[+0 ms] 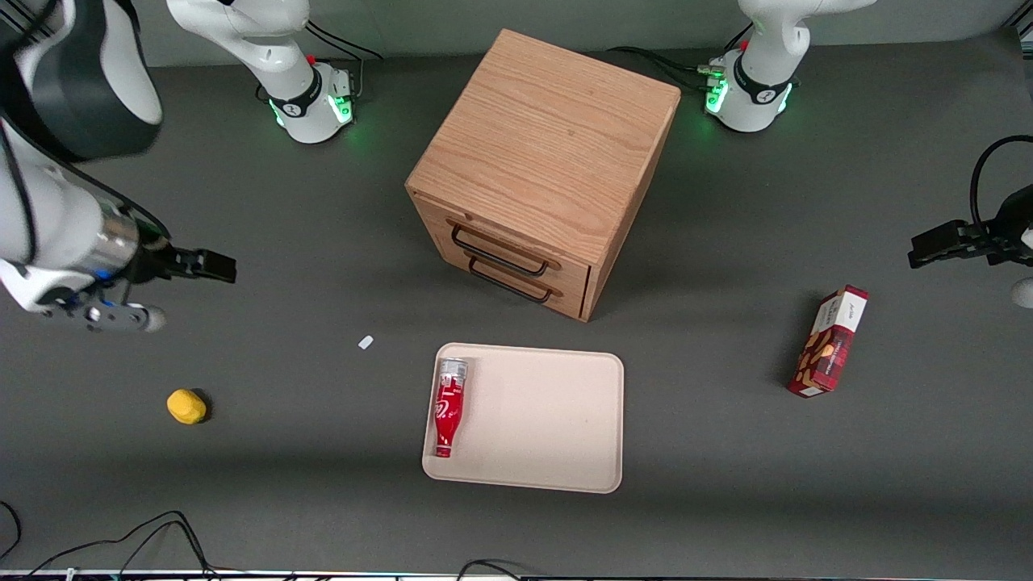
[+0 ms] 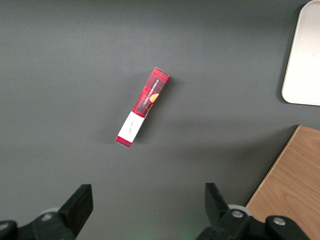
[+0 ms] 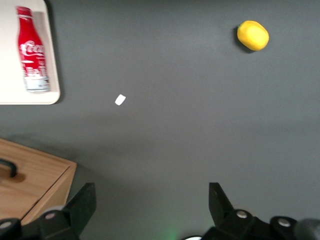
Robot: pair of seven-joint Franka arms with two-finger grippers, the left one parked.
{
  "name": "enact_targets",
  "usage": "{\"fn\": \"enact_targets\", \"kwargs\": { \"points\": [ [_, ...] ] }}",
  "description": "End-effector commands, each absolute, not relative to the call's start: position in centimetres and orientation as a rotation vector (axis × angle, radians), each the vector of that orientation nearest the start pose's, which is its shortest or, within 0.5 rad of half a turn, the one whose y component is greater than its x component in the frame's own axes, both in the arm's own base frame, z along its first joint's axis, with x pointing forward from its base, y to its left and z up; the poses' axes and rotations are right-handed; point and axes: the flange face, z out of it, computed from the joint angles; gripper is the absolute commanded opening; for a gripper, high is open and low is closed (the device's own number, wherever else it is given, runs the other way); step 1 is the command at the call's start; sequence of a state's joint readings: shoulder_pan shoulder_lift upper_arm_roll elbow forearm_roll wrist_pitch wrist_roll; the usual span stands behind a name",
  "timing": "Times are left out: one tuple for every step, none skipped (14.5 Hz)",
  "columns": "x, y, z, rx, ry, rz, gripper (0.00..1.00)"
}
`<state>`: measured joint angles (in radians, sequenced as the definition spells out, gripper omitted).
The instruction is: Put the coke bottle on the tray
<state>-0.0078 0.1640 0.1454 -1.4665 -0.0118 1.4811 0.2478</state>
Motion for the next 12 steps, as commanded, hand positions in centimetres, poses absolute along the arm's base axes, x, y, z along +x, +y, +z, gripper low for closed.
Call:
{"fn": "enact_targets", "kwargs": {
  "points": [
    [55.92, 6.12, 60.09, -3.09, 0.185, 0.219, 1.0],
    [55.69, 6.17, 60.3, -3.091, 0.185, 0.224, 1.0],
    [55.69, 6.37, 60.41, -3.092, 0.177, 0.223, 1.0],
    [55.71, 6.24, 60.48, -3.091, 0.184, 0.221, 1.0],
    [55.71, 6.24, 60.48, -3.091, 0.184, 0.221, 1.0],
    [55.69, 6.24, 60.4, -3.091, 0.184, 0.226, 1.0],
    [55.75, 6.25, 60.4, -3.091, 0.184, 0.223, 1.0],
    [55.74, 6.07, 60.55, -3.09, 0.189, 0.219, 1.0],
    [55.72, 6.07, 60.54, -3.09, 0.189, 0.221, 1.0],
    [55.73, 5.99, 60.54, -3.09, 0.191, 0.221, 1.0],
    [55.72, 5.98, 60.47, -3.09, 0.194, 0.223, 1.0],
    [55.74, 5.9, 60.54, -3.09, 0.196, 0.221, 1.0]
  ]
}}
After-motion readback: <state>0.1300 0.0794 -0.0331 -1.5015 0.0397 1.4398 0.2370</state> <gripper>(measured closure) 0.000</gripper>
